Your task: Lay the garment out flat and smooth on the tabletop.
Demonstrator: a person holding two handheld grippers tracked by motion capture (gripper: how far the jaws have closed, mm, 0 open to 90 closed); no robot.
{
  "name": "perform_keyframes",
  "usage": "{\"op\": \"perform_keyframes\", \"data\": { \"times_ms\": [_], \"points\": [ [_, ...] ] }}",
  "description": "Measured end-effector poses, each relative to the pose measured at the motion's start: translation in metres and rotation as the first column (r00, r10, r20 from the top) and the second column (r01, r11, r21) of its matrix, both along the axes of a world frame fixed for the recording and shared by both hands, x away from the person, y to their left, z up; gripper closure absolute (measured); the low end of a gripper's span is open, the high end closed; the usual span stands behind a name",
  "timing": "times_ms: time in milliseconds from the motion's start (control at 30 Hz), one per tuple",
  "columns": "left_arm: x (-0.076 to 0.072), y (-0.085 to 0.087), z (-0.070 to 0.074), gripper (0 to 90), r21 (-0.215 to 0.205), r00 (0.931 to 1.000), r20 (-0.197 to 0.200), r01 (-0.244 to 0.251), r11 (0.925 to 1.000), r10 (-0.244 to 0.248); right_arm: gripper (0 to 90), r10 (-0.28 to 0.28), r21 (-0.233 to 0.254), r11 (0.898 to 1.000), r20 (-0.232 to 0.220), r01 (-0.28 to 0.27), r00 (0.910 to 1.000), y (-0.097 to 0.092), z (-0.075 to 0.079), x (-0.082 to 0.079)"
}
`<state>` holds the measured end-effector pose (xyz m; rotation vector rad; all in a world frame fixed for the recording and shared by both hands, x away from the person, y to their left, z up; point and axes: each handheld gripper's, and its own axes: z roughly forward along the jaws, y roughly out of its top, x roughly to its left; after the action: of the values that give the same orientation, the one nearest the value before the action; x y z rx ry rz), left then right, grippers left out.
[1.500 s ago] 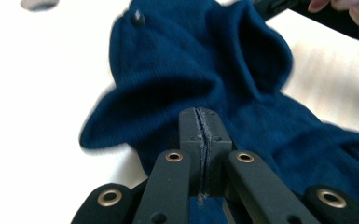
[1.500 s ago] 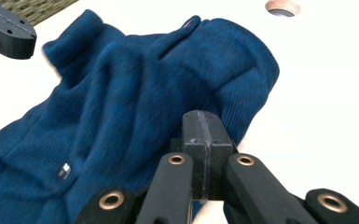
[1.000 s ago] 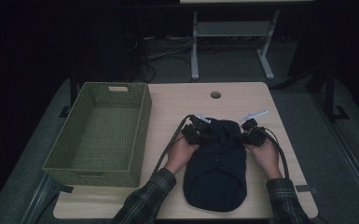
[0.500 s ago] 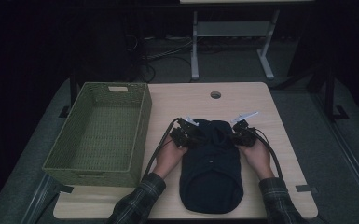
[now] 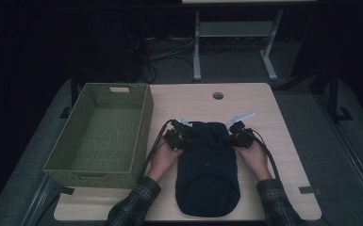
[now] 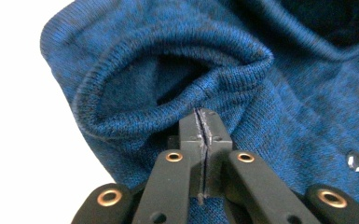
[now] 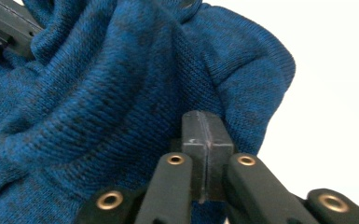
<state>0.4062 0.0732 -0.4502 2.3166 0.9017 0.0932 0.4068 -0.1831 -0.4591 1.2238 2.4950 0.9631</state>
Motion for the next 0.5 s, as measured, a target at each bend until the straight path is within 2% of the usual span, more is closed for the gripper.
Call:
{"op": "perform_keyframes", "data": {
  "times_ms": [67, 133, 167, 200, 267, 333, 400, 433, 467, 500],
  "points": [
    [0.002, 0.005, 0.009, 87.7, -0.029, 0.9999, 0.013, -0.009, 0.9995, 0.009, 84.3, -0.005, 0.009, 1.000, 0.012, 0.005, 0.9999, -0.003, 0.005, 0.000],
    [0.003, 0.007, 0.012, 87.0, -0.036, 0.9998, 0.017, -0.009, 0.9993, 0.010, 82.0, -0.002, 0.014, 1.000, 0.006, 0.002, 1.0000, -0.005, 0.009, 0.001],
    [0.005, 0.010, 0.019, 87.0, -0.054, 0.9993, 0.029, -0.021, 0.9983, 0.023, 80.6, -0.001, 0.016, 1.000, 0.002, 0.001, 1.0000, -0.006, 0.011, 0.002],
    [0.007, 0.012, 0.022, 85.9, -0.064, 0.9990, 0.036, -0.026, 0.9976, 0.028, 78.3, 0.001, 0.019, 1.000, 0.022, -0.002, 0.9998, -0.008, 0.020, 0.003],
    [0.011, 0.015, 0.030, 83.4, -0.082, 0.9977, 0.050, -0.040, 0.9958, 0.044, 76.2, -0.001, 0.016, 1.000, 0.053, 0.001, 0.9986, -0.009, 0.027, 0.004],
    [0.016, 0.017, 0.037, 81.4, -0.094, 0.9958, 0.066, -0.057, 0.9939, 0.064, 72.8, 0.005, 0.018, 1.000, 0.039, -0.005, 0.9992, -0.011, 0.032, 0.009],
    [0.023, 0.018, 0.044, 78.2, -0.087, 0.9933, 0.090, -0.064, 0.9941, 0.072, 72.3, 0.002, 0.015, 1.000, 0.073, -0.003, 0.9973, -0.012, 0.037, 0.010],
    [0.026, 0.018, 0.046, 75.0, -0.084, 0.9928, 0.096, -0.063, 0.9944, 0.071, 68.7, 0.008, 0.014, 1.000, 0.055, -0.009, 0.9985, -0.013, 0.040, 0.016],
    [0.029, 0.018, 0.047, 75.0, -0.088, 0.9922, 0.098, -0.067, 0.9938, 0.076, 68.7, 0.008, 0.014, 1.000, 0.055, -0.009, 0.9985, -0.013, 0.040, 0.016],
    [0.033, 0.018, 0.049, 71.2, -0.088, 0.9918, 0.097, -0.074, 0.9933, 0.083, 68.0, 0.006, 0.020, 1.000, 0.070, -0.007, 0.9975, -0.015, 0.041, 0.020]
  ]
}}
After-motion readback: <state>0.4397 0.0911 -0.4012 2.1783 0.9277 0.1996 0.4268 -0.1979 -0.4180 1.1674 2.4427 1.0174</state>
